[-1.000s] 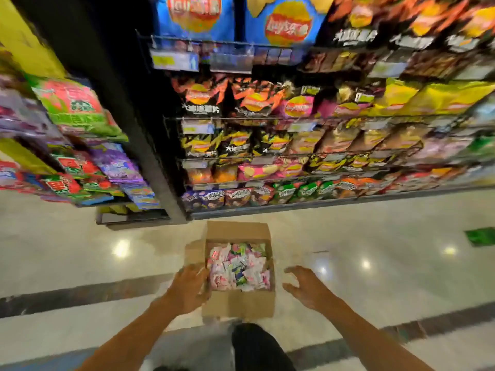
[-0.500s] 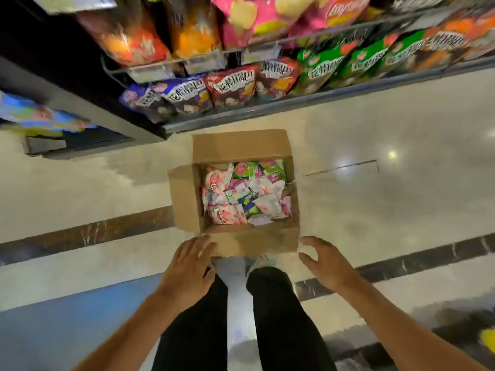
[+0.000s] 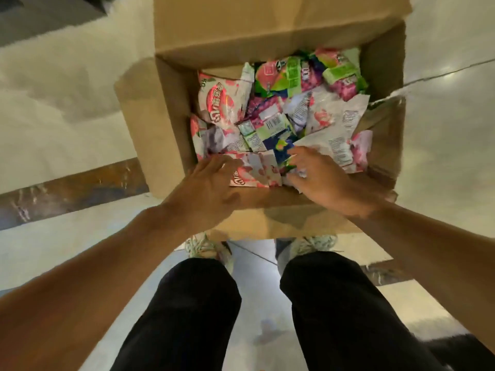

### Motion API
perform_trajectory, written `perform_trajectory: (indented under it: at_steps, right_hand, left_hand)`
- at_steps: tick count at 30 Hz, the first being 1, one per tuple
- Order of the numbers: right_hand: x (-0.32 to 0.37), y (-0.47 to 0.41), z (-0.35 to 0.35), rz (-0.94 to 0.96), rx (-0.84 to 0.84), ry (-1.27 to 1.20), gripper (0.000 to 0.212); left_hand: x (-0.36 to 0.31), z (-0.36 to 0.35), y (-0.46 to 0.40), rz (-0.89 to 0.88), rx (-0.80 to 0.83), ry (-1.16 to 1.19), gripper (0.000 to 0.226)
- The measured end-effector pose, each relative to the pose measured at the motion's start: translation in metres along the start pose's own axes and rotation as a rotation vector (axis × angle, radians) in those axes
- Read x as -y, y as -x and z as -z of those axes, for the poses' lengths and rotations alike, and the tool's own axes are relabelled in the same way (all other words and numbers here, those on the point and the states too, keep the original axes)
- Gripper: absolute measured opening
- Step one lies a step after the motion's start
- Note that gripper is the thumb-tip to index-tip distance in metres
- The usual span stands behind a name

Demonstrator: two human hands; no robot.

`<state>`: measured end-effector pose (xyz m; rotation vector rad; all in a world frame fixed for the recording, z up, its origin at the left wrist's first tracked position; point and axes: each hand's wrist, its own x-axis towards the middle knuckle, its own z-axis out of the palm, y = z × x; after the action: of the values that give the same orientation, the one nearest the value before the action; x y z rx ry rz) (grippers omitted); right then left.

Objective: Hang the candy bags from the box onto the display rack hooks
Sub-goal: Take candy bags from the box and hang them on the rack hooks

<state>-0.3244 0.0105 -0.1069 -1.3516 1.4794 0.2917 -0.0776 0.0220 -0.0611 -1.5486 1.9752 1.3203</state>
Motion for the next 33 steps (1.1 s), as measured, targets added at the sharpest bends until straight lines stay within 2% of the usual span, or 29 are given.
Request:
perform_trajectory:
  at_steps: [3,6,9,11,12,14,22,25,27,30,33]
  right_hand:
    - [-0.002,-0.036,-0.024,-0.009,0.076,0.09,0.037]
    - [-0.001,-0.047,-0.05,-0.039,0.038,0.103,0.022]
    - [-0.003,-0.043,-0.061,-0.034,-0.018,0.004,0.023]
    - [-0.002,-0.03,-0.057,-0.009,-0.09,-0.1,0.038]
    - [-0.001,-0.02,-0.052,0.005,-0.132,-0.15,0.035]
    - [0.0,0.0,-0.041,-0.002,-0.222,-0.254,0.017]
    - [-0.039,0.016,0.007,-0.261,-0.407,-0.571,0.025]
    - [-0.056,0.0,0.01,-0.235,-0.475,-0.696,0.016]
    - [-0.067,-0.01,0.008,-0.202,-0.473,-0.624,0.026]
    - [-0.074,-0.018,0.003,-0.169,-0.505,-0.548,0.041]
    - [-0.072,-0.014,-0.002,-0.177,-0.54,-0.659,0.036]
  left_hand:
    - [0.007,-0.014,-0.027,0.019,0.02,-0.002,0.078]
    - [0.013,-0.026,-0.038,0.003,0.007,0.019,0.084]
    - [0.013,-0.025,-0.036,0.054,0.04,0.092,0.074]
    - [0.013,-0.019,-0.033,0.066,0.041,0.137,0.071]
    - [0.013,-0.016,-0.03,0.08,0.051,0.145,0.07]
    - [0.014,-0.01,-0.027,0.111,0.06,0.139,0.068]
    - [0.006,-0.012,-0.053,0.193,0.031,0.154,0.061]
    - [0.007,-0.029,-0.071,0.193,0.021,0.128,0.062]
    - [0.009,-0.04,-0.08,0.19,-0.02,0.099,0.061]
    - [0.016,-0.059,-0.084,0.121,-0.111,-0.106,0.063]
    - [0.023,-0.072,-0.084,0.109,-0.166,-0.213,0.05]
